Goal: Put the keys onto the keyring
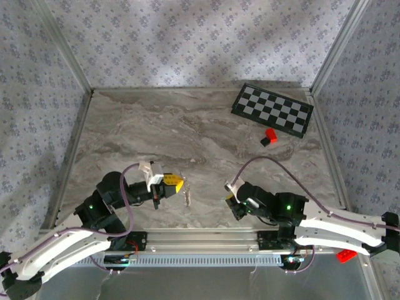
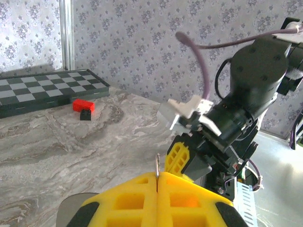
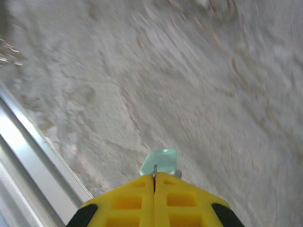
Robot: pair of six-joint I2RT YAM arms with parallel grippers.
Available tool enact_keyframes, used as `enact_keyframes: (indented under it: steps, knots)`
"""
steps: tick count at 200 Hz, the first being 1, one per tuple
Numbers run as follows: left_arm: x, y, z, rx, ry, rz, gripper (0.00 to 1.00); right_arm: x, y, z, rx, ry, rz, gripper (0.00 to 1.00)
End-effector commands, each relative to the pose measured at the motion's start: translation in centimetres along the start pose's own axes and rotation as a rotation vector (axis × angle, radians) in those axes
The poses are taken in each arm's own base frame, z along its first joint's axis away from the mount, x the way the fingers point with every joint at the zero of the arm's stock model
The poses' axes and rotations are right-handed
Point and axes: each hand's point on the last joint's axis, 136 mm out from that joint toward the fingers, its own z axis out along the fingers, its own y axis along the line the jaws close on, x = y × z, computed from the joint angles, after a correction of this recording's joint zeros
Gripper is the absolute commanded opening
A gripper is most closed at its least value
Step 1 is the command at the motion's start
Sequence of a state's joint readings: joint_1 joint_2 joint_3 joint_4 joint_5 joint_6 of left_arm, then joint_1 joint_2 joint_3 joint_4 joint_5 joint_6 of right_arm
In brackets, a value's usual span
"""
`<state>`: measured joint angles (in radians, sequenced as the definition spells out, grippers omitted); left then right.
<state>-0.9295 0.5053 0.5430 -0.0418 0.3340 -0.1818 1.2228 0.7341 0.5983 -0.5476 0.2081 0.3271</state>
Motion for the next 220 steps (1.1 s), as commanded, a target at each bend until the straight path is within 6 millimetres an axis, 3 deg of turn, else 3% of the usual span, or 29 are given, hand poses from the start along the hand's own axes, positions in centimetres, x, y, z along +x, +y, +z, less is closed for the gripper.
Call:
enact_keyframes:
  steps: [1,59,112,175,220]
  knots:
    - [-2.1,-1.3,-0.3,0.042,0.019,0.065,0.00,-4.0,2.5,-2.2,-0.112,-0.117,-0.204,0.00]
    - [-1.8,-3.3,0.1,0.147,0.290,0.181,0.00,-8.0,6.8,-6.8,-0.336,-0.271,-0.417,0.00]
    - [-0.6,-4.5,0.8,0.228,0.338,0.283,0.00,-9.1,9.1,-9.5,-0.473,-0.290,-0.526,0.00]
    - [-0.7,-5.4,0.5,0.275,0.317,0.289,0.00,-10.9,9.8,-8.7,-0.510,-0.239,-0.544,0.00]
    - [-1.0,-5.8,0.2,0.289,0.292,0.287,0.00,-12.2,9.6,-8.9,-0.480,-0.315,-0.572,0.00]
